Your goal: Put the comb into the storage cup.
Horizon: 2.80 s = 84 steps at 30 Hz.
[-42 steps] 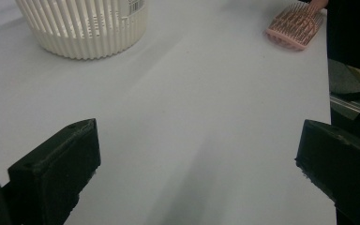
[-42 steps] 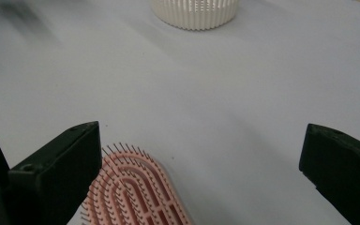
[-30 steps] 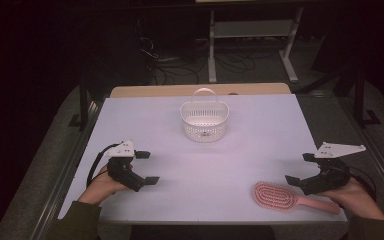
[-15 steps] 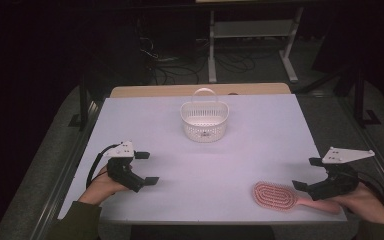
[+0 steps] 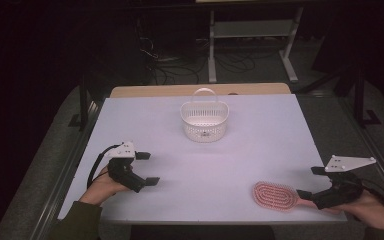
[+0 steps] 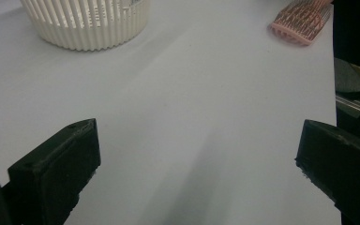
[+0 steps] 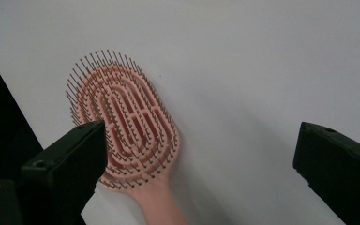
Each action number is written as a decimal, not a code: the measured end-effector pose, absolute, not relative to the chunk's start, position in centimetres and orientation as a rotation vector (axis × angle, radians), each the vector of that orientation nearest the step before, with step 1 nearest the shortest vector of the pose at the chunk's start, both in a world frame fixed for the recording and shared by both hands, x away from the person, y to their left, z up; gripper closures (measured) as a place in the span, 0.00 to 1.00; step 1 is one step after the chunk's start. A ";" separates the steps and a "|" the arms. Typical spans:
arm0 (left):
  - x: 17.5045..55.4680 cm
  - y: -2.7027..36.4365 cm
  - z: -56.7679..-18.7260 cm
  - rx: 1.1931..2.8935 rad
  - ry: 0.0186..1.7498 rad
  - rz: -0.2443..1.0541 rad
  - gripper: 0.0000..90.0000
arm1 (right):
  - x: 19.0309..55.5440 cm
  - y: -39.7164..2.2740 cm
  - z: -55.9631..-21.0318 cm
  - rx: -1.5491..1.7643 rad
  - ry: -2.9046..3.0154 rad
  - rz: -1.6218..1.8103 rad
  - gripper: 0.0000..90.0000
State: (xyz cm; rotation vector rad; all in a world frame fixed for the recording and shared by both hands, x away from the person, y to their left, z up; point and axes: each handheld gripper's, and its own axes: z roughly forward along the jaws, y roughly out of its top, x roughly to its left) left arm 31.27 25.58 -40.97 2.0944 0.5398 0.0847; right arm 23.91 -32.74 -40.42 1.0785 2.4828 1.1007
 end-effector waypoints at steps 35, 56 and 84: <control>31.3 25.5 -40.9 2.092 0.542 0.086 0.00 | 23.5 -32.7 -42.1 1.004 2.712 0.898 0.38; 31.3 25.5 -40.9 2.097 0.537 0.085 0.00 | 23.4 -32.6 -42.9 0.949 2.820 0.824 0.57; 31.2 25.5 -40.9 2.096 0.537 0.084 0.00 | 23.5 -31.4 -42.8 0.878 2.882 0.746 0.74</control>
